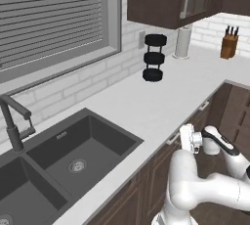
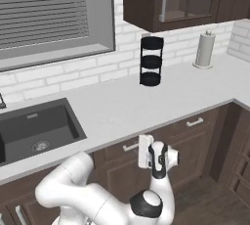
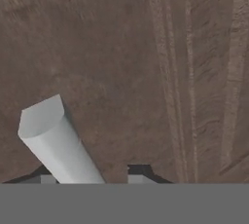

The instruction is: Take a straw from the drawer in front and place it inside the glass cup on the dining counter.

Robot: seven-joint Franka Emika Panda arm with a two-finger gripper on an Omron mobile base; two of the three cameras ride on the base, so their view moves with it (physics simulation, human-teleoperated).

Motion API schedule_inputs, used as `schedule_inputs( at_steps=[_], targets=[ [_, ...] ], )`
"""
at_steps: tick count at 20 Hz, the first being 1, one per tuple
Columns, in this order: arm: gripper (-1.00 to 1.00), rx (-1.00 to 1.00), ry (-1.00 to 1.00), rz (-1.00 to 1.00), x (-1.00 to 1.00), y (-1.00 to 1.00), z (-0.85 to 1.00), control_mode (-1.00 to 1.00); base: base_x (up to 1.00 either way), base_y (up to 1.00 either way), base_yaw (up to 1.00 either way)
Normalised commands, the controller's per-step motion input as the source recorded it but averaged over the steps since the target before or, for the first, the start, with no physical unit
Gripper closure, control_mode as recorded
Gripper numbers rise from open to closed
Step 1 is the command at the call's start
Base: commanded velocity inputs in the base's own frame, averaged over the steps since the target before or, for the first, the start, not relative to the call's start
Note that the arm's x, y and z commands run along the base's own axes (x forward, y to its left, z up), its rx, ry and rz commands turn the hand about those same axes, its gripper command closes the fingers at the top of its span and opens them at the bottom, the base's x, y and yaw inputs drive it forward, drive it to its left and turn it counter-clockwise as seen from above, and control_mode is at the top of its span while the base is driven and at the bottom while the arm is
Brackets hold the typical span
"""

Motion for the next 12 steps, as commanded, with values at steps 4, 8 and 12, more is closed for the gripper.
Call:
schedule_inputs(
  at_steps=[4,8,12],
  targets=[
    [1.0,0.01,0.0,0.0,-0.52,-0.43,-0.44,-1.0,0.0,0.0,0.0],
    [1.0,0.02,0.0,0.0,-0.7,-0.61,-0.4,-1.0,0.0,0.0,0.0],
    [1.0,0.0,0.02,0.0,-0.76,-0.71,-0.32,-1.0,0.0,0.0,0.0]
  ],
)
